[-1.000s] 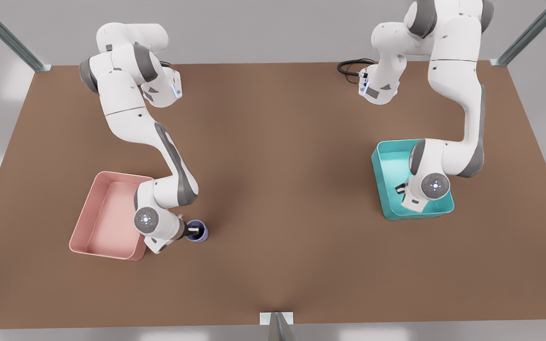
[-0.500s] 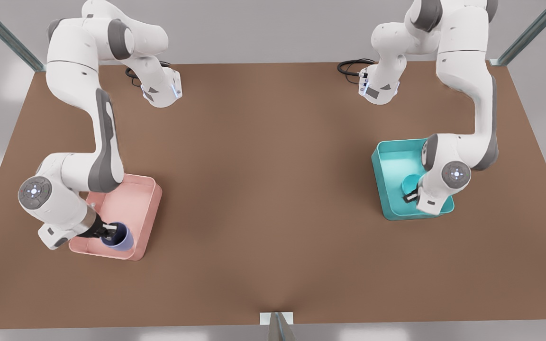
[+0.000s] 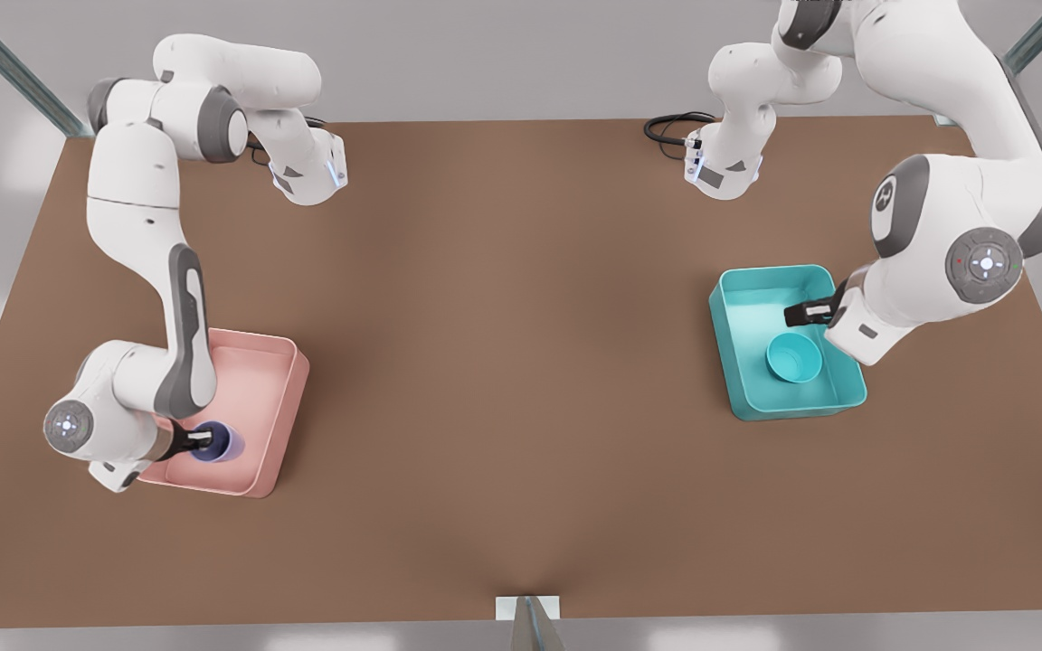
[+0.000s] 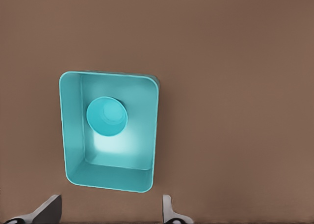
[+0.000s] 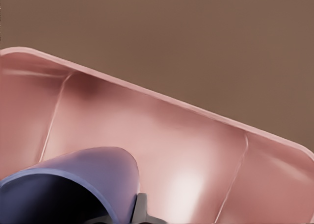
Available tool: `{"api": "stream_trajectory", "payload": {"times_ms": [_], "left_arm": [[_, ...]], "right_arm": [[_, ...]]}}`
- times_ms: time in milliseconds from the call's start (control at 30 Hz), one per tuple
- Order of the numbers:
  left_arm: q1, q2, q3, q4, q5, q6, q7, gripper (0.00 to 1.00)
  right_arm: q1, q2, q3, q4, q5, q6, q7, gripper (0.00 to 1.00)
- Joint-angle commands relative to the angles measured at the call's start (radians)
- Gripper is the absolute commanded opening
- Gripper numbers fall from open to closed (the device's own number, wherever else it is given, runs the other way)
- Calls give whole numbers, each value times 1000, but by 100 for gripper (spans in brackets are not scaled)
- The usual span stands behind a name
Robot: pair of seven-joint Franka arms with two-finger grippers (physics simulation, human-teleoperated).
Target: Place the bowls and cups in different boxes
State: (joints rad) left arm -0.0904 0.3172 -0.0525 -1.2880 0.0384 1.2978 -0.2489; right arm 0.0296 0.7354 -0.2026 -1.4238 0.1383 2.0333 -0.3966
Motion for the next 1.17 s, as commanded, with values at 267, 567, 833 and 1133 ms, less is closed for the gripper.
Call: {"api": "stream_trajectory", "payload": {"times_ms": [267, 567, 833, 1133], "left_arm": [[17, 6, -1, -66, -5, 14, 267, 100], [40, 10, 0, -66, -5, 26, 269, 100], [37, 10, 0, -66, -5, 29, 267, 100], [35, 10, 0, -66, -5, 29, 267, 100]], "right_arm": [[1, 2, 3, 2, 18, 27, -245, 100], [19, -109, 6, 11, 72, -183, -156, 100], [99, -525, -3, -23, -81, -650, 343, 100], [92, -570, 5, -50, -89, -648, 348, 100]]}}
